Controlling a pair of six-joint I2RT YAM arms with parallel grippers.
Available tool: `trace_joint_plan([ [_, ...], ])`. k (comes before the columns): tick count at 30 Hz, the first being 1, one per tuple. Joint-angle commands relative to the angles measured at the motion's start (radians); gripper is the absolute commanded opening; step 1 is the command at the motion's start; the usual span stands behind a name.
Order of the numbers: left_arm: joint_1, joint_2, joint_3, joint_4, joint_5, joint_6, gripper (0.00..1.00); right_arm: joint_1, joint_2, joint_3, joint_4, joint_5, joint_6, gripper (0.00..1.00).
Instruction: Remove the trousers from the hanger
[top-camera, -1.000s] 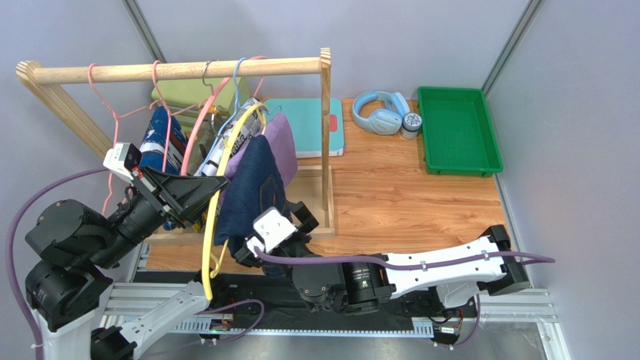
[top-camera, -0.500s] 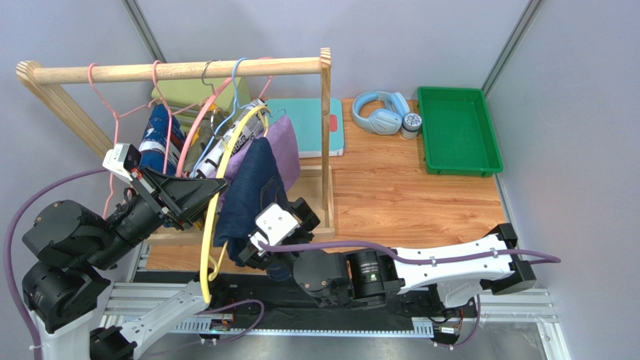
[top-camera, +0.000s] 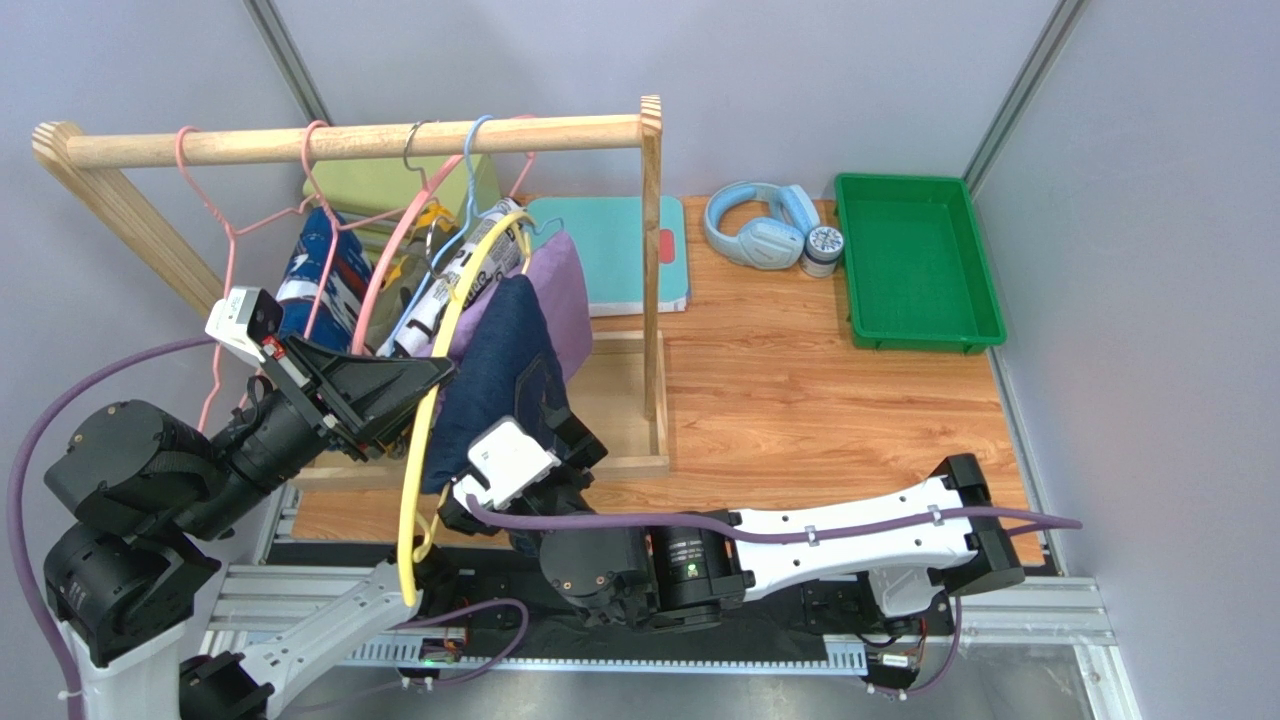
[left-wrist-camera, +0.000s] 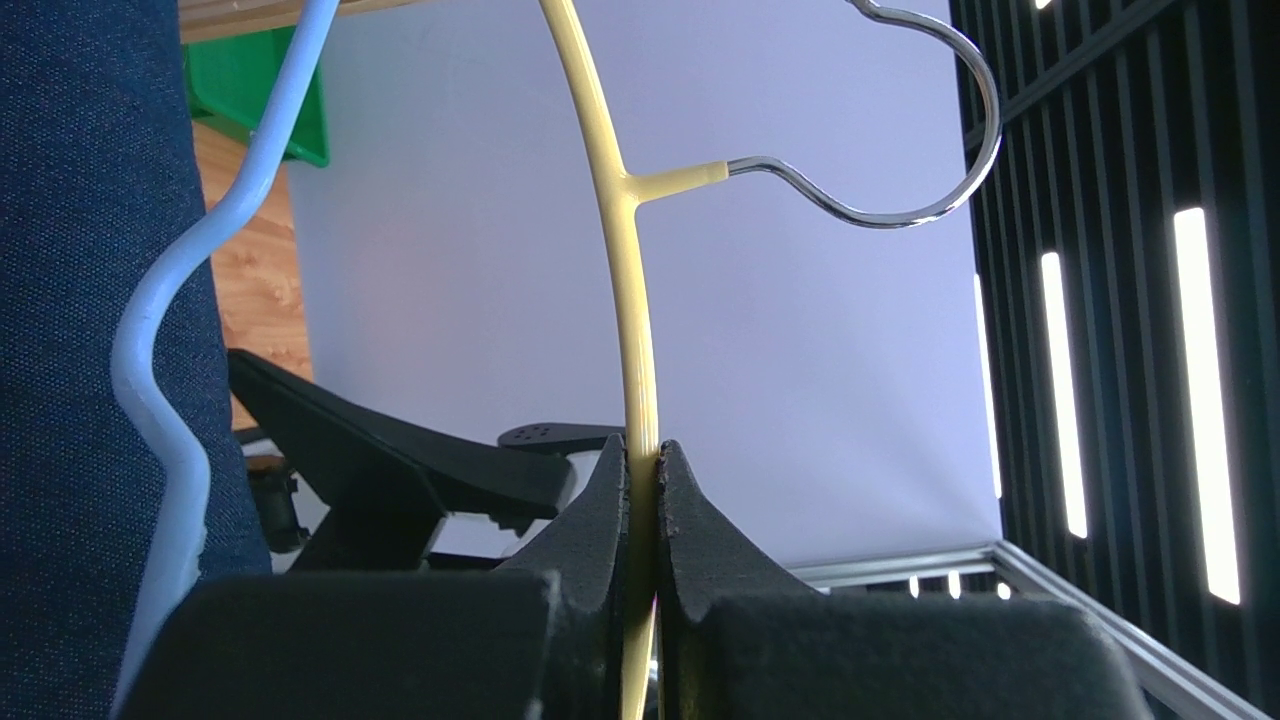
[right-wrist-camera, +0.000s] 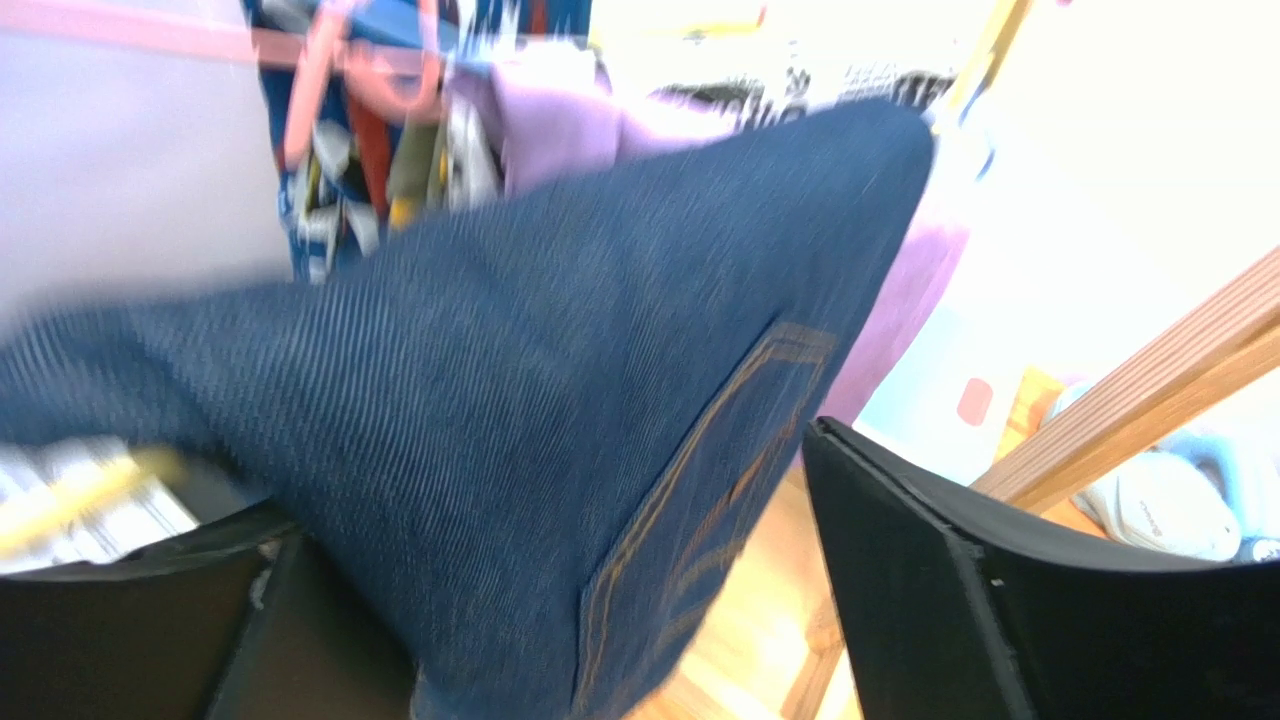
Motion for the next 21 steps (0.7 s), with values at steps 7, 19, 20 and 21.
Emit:
trace_joint_plan([
  [7,-0.002,-0.017,0.019,0.01,0.009,-0.042,0.0,-0.018,0.02,0.1,0.234,0.048,-0.211,0.76],
  [19,-0.002,-0.026,0.036,-0.01,0.006,-0.036,0.0,-0.027,0.151,0.124,0.526,0.126,-0.522,0.23],
  [20,-0.002,-0.027,0.037,-0.015,0.003,-0.035,0.0,-0.027,0.151,0.123,0.532,0.126,-0.529,0.19],
  [21,-0.002,-0.03,0.037,-0.024,-0.002,-0.033,0.0,-0.027,0.149,0.123,0.53,0.126,-0.53,0.09],
])
